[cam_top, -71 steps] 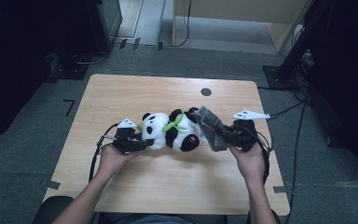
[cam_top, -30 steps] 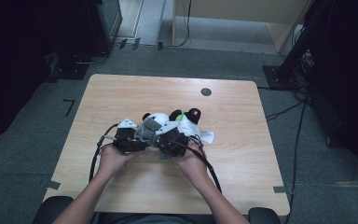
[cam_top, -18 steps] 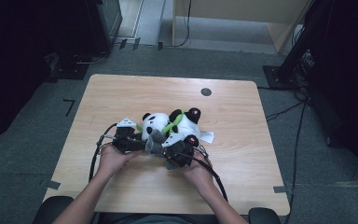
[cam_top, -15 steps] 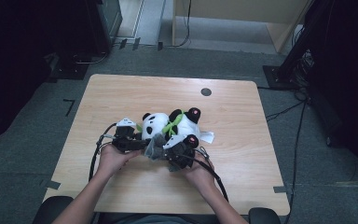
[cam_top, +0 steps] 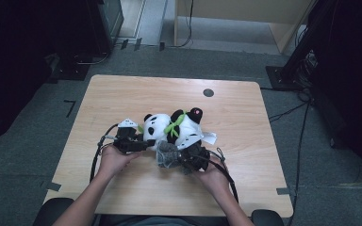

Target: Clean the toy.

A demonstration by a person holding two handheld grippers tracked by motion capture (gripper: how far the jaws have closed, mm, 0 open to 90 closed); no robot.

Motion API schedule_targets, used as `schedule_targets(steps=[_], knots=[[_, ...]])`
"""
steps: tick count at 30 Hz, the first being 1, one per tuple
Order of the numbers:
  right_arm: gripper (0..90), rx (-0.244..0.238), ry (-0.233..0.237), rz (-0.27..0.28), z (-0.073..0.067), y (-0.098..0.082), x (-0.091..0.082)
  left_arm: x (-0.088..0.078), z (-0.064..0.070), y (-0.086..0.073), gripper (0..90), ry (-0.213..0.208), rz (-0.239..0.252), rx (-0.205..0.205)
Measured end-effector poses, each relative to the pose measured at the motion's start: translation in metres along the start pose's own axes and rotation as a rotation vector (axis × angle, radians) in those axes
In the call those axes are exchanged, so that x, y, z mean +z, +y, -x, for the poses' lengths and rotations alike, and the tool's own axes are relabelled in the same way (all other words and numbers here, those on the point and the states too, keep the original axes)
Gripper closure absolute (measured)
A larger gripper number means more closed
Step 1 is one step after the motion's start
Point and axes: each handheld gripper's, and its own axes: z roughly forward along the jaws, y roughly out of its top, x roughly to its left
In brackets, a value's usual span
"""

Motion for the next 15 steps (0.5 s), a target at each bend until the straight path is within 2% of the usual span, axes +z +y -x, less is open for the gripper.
schedule_targets(steps=[6, 15], knots=[[79.8, 0.031, -0.001, 0.029, 0.009, -0.008, -0.017, 0.000, 0.000, 0.000, 48.7, 0.001, 0.001, 0.009], [79.5, 0.092, -0.005, 0.042, 0.027, -0.022, -0.034, 0.001, 0.001, 0.000, 48.8, 0.000, 0.004, 0.013]])
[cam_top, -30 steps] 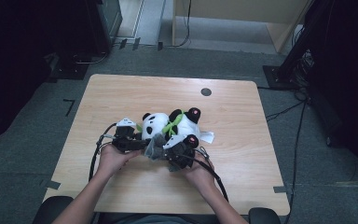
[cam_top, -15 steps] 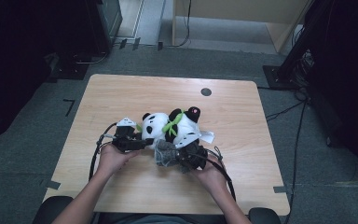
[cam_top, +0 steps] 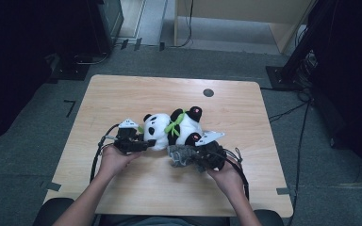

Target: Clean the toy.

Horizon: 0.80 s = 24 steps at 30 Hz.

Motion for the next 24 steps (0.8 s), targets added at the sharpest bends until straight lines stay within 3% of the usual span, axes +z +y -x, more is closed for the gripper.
schedule_targets(steps=[9, 17, 19, 21, 24], knots=[[79.0, 0.064, -0.005, 0.007, 0.021, -0.012, -0.015, 0.000, 0.000, 0.000, 48.8, -0.001, 0.000, -0.001], [79.0, 0.144, -0.079, 0.026, 0.047, -0.026, -0.027, 0.000, 0.000, 0.000, 48.9, 0.002, 0.001, 0.002], [79.1, 0.175, -0.085, 0.036, 0.055, -0.026, -0.027, 0.000, 0.000, 0.000, 48.9, 0.002, 0.002, 0.002], [79.0, 0.206, -0.060, 0.047, 0.063, -0.024, -0.027, 0.000, 0.000, 0.000, 48.9, 0.000, 0.004, 0.001], [79.1, 0.197, -0.092, 0.044, 0.074, -0.018, -0.026, 0.000, 0.000, 0.000, 48.9, 0.001, 0.005, 0.003]])
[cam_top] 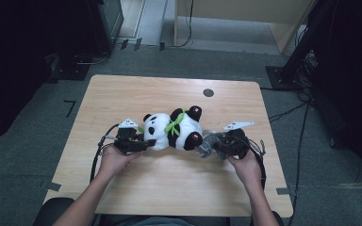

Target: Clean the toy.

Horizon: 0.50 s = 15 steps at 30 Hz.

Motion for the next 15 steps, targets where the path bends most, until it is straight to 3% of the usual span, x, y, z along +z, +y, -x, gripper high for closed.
schedule_targets(steps=[6, 11, 14, 15], knots=[[79.1, 0.044, -0.051, 0.030, 0.021, 0.011, 0.002, 0.000, 0.001, 0.000, 48.9, 0.008, 0.004, 0.009], [79.0, 0.140, -0.044, 0.092, 0.046, 0.018, -0.001, 0.000, 0.001, -0.001, 48.7, 0.011, 0.010, 0.005], [79.0, 0.158, -0.071, 0.096, 0.057, 0.021, -0.001, 0.000, 0.001, -0.001, 48.7, 0.010, 0.009, 0.004], [78.9, 0.171, -0.100, 0.093, 0.068, 0.024, 0.000, 0.000, 0.000, -0.001, 48.7, 0.010, 0.012, 0.005]])
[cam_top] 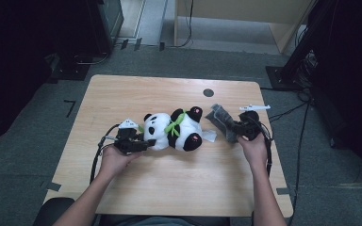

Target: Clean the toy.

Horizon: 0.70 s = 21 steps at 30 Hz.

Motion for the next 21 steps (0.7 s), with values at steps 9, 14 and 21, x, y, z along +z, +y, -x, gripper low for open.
schedule_targets(steps=[9, 14, 21], knots=[[77.1, 0.088, -0.102, -0.039, 0.039, 0.001, 0.030, 0.000, 0.000, 0.000, 48.4, 0.001, 0.008, -0.001], [74.7, 0.055, -0.147, -0.035, 0.046, -0.007, 0.048, 0.000, 0.000, -0.001, 47.6, 0.006, 0.014, 0.001], [58.3, 0.107, -0.124, -0.027, 0.052, -0.013, 0.053, 0.000, 0.000, -0.001, 45.8, 0.010, 0.019, 0.002]])
